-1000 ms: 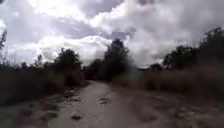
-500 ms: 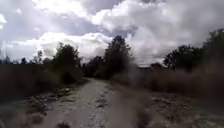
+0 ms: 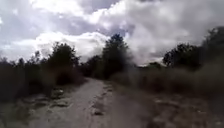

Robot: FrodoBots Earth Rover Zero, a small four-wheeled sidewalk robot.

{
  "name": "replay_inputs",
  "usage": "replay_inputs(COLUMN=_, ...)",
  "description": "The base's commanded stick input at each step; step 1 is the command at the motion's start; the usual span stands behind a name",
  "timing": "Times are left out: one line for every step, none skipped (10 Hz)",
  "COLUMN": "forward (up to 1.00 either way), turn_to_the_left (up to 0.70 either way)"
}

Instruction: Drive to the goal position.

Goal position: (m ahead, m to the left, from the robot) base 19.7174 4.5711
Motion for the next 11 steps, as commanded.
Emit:
replay_inputs(forward=0.59, turn_to_the_left=0.15)
replay_inputs(forward=0.59, turn_to_the_left=0.11)
replay_inputs(forward=0.59, turn_to_the_left=0.04)
replay_inputs(forward=0.59, turn_to_the_left=0.01)
replay_inputs(forward=0.59, turn_to_the_left=0.01)
replay_inputs(forward=0.59, turn_to_the_left=0.01)
replay_inputs(forward=0.59, turn_to_the_left=0.01)
replay_inputs(forward=0.59, turn_to_the_left=0.01)
replay_inputs(forward=0.59, turn_to_the_left=0.01)
replay_inputs(forward=0.59, turn_to_the_left=0.01)
replay_inputs(forward=0.59, turn_to_the_left=0.01)
